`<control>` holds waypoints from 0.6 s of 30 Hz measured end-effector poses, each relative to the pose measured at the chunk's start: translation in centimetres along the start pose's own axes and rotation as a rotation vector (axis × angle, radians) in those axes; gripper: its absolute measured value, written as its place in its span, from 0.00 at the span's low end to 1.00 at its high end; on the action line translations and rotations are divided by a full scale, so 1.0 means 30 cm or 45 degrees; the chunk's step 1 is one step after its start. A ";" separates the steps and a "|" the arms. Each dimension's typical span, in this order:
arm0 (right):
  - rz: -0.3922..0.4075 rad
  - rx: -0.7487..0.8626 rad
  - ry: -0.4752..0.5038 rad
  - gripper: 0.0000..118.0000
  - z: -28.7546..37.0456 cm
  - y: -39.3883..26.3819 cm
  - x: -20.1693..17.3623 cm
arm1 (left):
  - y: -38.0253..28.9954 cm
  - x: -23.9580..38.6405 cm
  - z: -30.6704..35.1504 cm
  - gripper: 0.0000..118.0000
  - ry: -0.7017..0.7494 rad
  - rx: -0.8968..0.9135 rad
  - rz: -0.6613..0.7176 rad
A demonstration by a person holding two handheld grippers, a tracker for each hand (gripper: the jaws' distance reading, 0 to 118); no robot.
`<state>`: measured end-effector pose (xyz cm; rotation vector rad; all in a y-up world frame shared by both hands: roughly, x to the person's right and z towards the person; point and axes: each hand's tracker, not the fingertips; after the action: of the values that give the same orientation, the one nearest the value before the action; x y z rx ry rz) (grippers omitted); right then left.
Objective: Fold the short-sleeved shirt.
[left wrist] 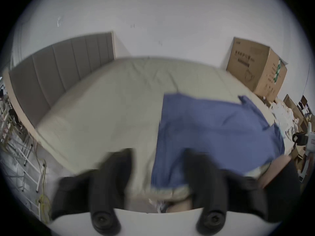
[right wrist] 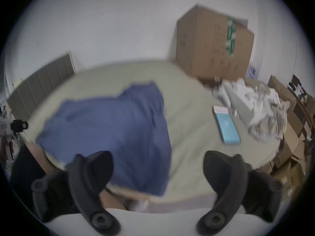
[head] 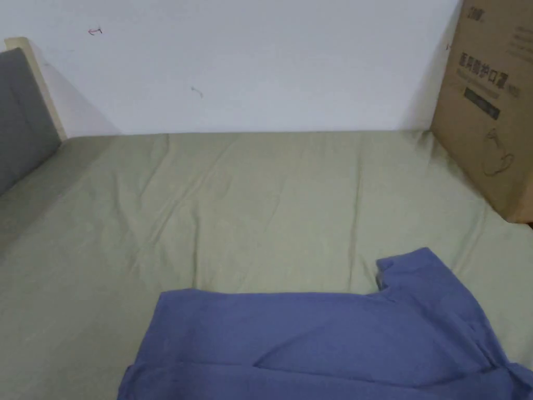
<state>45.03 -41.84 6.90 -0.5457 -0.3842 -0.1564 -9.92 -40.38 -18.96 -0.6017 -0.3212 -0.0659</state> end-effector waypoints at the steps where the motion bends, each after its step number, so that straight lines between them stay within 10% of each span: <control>1: 0.015 0.084 0.028 0.71 0.002 0.064 -0.020 | 0.065 0.011 -0.005 0.10 0.008 0.063 0.012; 3: 0.045 0.141 0.006 0.00 -0.028 0.148 -0.052 | 0.183 0.024 -0.034 0.05 -0.068 0.110 0.048; 9: 0.038 0.142 0.077 0.00 -0.209 0.313 -0.143 | 0.422 0.087 -0.478 0.07 -0.205 0.038 -0.061; 10: 0.041 0.132 0.103 0.00 -0.234 0.323 -0.155 | 0.438 0.088 -0.567 0.25 -0.183 -0.006 -0.056; 12: 0.046 0.126 0.124 0.00 -0.280 0.339 -0.187 | 0.466 0.102 -0.803 0.98 -0.144 -0.239 -0.209; 18: 0.113 0.030 0.166 0.00 -0.375 0.330 -0.216 | 0.319 0.069 -1.136 0.86 -0.067 -0.565 -0.038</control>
<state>45.05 -39.19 -9.21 -0.5254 -0.2344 -0.1013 2.98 -51.70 -49.98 -1.0397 -0.3694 -0.1523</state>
